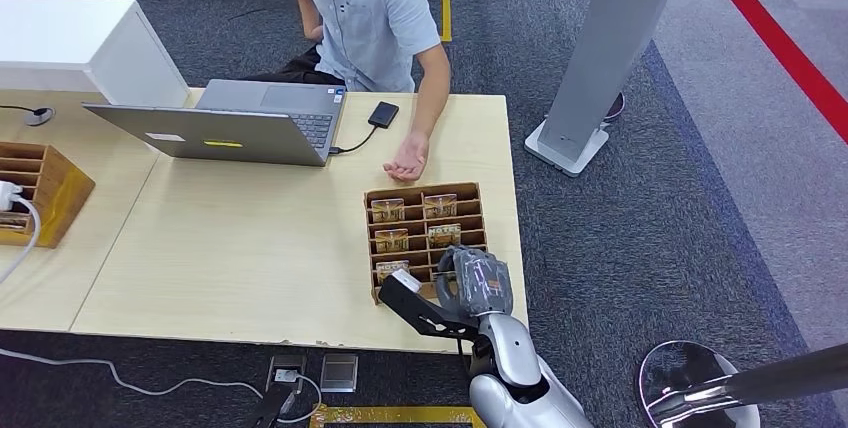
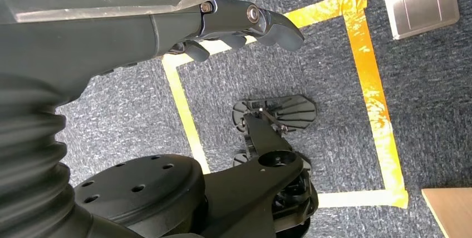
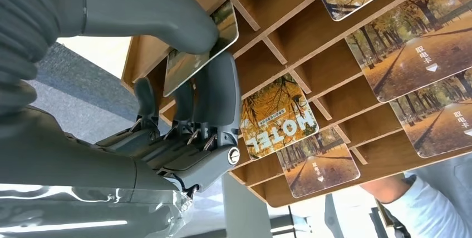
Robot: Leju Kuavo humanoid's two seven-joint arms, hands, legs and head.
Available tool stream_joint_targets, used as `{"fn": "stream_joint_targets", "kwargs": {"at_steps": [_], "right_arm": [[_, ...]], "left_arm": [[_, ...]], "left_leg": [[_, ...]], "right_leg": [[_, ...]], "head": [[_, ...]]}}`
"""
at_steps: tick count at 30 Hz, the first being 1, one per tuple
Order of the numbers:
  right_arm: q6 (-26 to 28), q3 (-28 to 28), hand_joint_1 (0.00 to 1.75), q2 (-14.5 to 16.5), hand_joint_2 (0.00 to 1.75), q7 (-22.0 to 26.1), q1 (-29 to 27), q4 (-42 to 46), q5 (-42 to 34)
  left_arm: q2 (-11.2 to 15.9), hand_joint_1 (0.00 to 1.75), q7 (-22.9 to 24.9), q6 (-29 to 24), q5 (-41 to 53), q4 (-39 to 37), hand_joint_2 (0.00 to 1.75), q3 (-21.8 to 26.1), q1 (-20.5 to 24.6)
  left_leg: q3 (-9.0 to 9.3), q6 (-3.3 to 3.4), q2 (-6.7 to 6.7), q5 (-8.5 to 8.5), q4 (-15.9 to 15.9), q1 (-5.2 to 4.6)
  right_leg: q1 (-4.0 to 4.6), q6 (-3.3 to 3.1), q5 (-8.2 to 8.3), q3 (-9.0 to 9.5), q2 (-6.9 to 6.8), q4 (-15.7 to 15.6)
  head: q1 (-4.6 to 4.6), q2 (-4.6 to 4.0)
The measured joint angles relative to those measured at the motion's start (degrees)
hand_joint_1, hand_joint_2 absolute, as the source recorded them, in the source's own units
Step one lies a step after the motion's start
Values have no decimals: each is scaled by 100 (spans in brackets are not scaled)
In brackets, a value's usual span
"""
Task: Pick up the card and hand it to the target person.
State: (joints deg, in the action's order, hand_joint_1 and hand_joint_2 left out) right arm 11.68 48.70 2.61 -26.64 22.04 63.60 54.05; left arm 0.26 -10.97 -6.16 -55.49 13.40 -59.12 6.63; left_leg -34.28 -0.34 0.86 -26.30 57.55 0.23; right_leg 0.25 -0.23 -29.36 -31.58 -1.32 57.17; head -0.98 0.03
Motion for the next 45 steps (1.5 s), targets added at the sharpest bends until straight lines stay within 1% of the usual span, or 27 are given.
{"fn": "stream_joint_targets", "kwargs": {"at_steps": [4, 6, 22, 28, 33, 39, 42, 45], "right_arm": [[4, 0, 165, 1, 175, 4, 3, -7, -4], [7, 0, 174, 5, 175, 7, 14, -7, -5], [46, 8, 175, 14, 175, 117, 55, -6, -54], [203, 11, 175, -16, 175, 260, 4, 105, -85], [308, -58, 175, -183, 175, 300, -212, 703, 70], [572, -302, 175, -463, 175, 495, -476, 1835, 371], [760, -415, 175, -582, 175, 624, -530, 2352, 306], [811, -506, 175, -666, 175, 713, -511, 2717, 53]], "left_arm": [[0, 0, 0, 0, 1, 0, 175, 0, 0], [0, 0, 0, 1, 1, 0, 175, 0, 0], [0, 0, -46, -38, 7, 0, 175, 0, -1], [0, 0, -90, -55, -3, 0, 175, 0, -7], [0, 0, -138, -63, -27, -2, 175, 0, -26], [0, 0, -180, -71, -23, -2, 175, 0, -42], [0, 0, -225, -69, 4, -2, 175, 0, -44], [0, 0, -238, -57, 54, -2, 175, 0, -40]], "left_leg": [[0, 0, 0, 0, 0, 0], [0, 0, 0, 0, 0, 0], [1, 0, 0, 0, 0, 0], [0, 0, 1, 0, 0, 0], [-1, 0, 1, 0, 0, 0], [0, 0, 1, 0, 0, 0], [0, 0, 2, 0, 0, 0], [1, 0, 2, 0, 0, 0]], "right_leg": [[0, 0, 0, 0, 0, 0], [0, 0, 0, 0, 0, 0], [0, 0, 0, 0, 0, 0], [0, 0, 0, -2, 0, 0], [0, 0, 0, -4, 1, -1], [-1, 0, 0, -4, 1, -2], [-1, 0, 1, -3, 2, -2], [0, 0, 1, -1, 2, -1]], "head": [[0, 1], [0, 1], [0, 0], [0, 0], [0, -1], [1, 0], [1, -1], [-1, -1]]}}
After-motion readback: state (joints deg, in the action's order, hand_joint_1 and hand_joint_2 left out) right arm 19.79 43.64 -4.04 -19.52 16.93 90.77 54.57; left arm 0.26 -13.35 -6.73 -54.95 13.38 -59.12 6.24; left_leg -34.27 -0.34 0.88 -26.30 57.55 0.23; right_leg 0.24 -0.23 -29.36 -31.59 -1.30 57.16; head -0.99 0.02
